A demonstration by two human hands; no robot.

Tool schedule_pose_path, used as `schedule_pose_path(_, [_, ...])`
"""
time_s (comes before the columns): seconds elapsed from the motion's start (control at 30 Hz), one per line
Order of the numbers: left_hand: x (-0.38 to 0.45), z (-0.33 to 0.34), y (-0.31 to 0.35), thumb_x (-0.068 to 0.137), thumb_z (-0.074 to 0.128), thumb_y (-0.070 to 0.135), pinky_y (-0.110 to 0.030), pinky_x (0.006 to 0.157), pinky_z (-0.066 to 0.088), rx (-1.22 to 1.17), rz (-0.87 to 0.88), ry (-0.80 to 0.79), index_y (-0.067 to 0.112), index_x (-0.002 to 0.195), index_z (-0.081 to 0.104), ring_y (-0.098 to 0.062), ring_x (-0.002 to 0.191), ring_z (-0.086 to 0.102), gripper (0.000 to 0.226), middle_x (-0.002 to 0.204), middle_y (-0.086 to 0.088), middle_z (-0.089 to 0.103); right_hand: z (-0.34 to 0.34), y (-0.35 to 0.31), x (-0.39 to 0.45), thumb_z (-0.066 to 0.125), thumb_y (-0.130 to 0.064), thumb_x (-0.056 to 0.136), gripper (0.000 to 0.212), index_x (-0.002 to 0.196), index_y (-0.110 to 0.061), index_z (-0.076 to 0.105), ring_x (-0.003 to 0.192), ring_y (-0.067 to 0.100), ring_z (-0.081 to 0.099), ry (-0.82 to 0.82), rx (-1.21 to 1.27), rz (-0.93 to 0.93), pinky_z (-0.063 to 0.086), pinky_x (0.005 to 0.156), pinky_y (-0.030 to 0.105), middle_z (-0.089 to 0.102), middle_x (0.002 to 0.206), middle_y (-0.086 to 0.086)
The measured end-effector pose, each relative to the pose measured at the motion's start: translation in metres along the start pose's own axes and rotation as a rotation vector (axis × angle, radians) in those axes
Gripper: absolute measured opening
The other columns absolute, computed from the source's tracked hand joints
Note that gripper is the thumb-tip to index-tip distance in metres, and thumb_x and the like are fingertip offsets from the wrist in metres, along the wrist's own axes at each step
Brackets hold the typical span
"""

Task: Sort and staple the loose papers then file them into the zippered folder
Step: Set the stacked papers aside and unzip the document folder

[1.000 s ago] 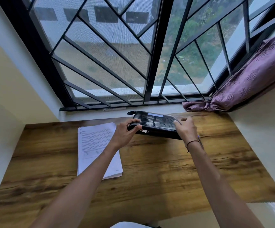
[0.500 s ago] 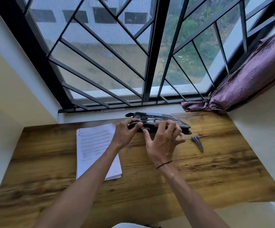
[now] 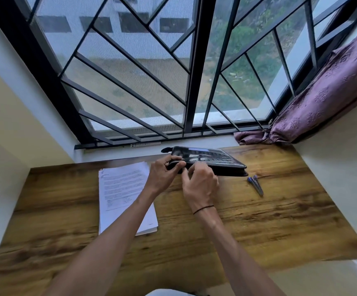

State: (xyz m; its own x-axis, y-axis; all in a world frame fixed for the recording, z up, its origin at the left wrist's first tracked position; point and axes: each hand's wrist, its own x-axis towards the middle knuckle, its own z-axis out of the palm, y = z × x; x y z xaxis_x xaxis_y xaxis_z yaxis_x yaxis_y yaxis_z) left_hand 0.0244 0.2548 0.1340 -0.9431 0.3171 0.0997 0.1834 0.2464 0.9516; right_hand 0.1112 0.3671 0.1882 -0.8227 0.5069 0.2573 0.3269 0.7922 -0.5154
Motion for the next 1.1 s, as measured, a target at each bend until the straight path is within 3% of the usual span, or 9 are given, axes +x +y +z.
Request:
schedule_pose_path(0.27, [-0.001,-0.017,-0.005,0.084,0.071,0.069,-0.047,0.090,0.062,-0.050,-0.017,-0.010,0.031,0.113,0.077,-0.010,0.105,0.073,0.048,0.109,0.011,0.077,-0.015,0.040,0.010,0.072,-0.020,0.094,0.015,0.087,-0.016,0.059,0.072,0.019,0.062,0.094,0.032,0.010,0.058,0.058,0.034,0.063,0.087,0.002])
schedule_pose_path(0.37, [-0.006,-0.029,-0.014,0.084,0.071,0.069,-0.051,0.092,0.060,-0.117,-0.045,-0.008,0.029,0.115,0.077,-0.016,0.109,0.072,0.051,0.114,0.008,0.076,-0.032,0.071,0.021,0.069,-0.015,0.095,0.011,0.091,-0.013,0.059,0.079,0.021,0.058,0.154,-0.012,0.017,0.057,0.064,0.035,0.061,0.090,0.006])
schedule_pose_path(0.47, [-0.015,-0.035,-0.019,0.081,0.074,0.067,-0.053,0.093,0.060,-0.216,-0.105,0.008,0.023,0.117,0.077,-0.020,0.108,0.073,0.057,0.117,-0.001,0.075,-0.047,0.094,0.031,0.068,-0.009,0.092,0.012,0.091,-0.010,0.057,0.091,0.026,0.051,0.188,-0.034,-0.001,0.044,0.072,0.032,0.056,0.094,0.010])
schedule_pose_path(0.63, [-0.033,-0.041,-0.033,0.087,0.075,0.058,-0.061,0.099,0.054,-0.252,-0.152,-0.016,0.023,0.123,0.074,-0.031,0.110,0.072,0.051,0.118,-0.005,0.075,-0.041,0.106,0.044,0.070,0.002,0.090,0.021,0.083,-0.010,0.054,0.077,0.012,0.041,0.158,0.248,0.054,0.032,0.066,0.017,0.054,0.087,0.009])
schedule_pose_path(0.73, [-0.045,-0.041,-0.039,0.091,0.076,0.044,-0.064,0.102,0.051,-0.270,-0.201,-0.026,0.020,0.128,0.072,-0.037,0.113,0.070,0.044,0.120,-0.009,0.075,-0.026,0.106,0.049,0.066,0.002,0.095,0.023,0.085,-0.011,0.049,0.073,0.022,0.050,0.148,0.422,0.140,0.039,0.064,0.028,0.056,0.081,0.007])
schedule_pose_path(0.8, [-0.055,-0.041,-0.044,0.093,0.074,0.027,-0.057,0.107,0.050,-0.294,-0.260,-0.041,0.015,0.131,0.070,-0.033,0.116,0.070,0.040,0.122,-0.011,0.074,-0.021,0.100,0.051,0.063,0.001,0.097,0.021,0.086,-0.010,0.049,0.069,0.013,0.051,0.141,0.498,0.153,0.041,0.062,0.025,0.055,0.078,0.003])
schedule_pose_path(0.87, [-0.064,-0.045,-0.050,0.091,0.074,0.016,-0.050,0.108,0.051,-0.319,-0.310,-0.089,0.014,0.136,0.066,-0.032,0.120,0.068,0.046,0.124,-0.012,0.073,-0.024,0.091,0.048,0.062,0.005,0.096,0.025,0.085,-0.012,0.047,0.067,0.000,0.048,0.161,0.510,0.057,0.037,0.059,0.013,0.050,0.075,-0.002])
schedule_pose_path(0.97, [-0.074,-0.057,-0.050,0.089,0.078,0.011,-0.046,0.104,0.054,-0.302,-0.419,-0.256,0.021,0.136,0.067,-0.030,0.118,0.068,0.049,0.114,-0.005,0.077,-0.029,0.082,0.042,0.061,0.009,0.095,0.025,0.084,-0.010,0.048,0.074,-0.007,0.051,0.177,0.472,-0.151,0.037,0.062,0.008,0.048,0.077,-0.001])
schedule_pose_path(1.1, [-0.073,-0.051,-0.041,0.095,0.075,0.029,-0.041,0.099,0.057,-0.181,-0.455,-0.515,0.021,0.129,0.072,-0.021,0.122,0.067,0.036,0.125,-0.002,0.073,-0.024,0.073,0.025,0.049,0.002,0.099,0.016,0.087,-0.005,0.057,0.078,0.014,0.061,0.090,0.476,-0.407,0.044,0.070,0.013,0.054,0.084,0.003])
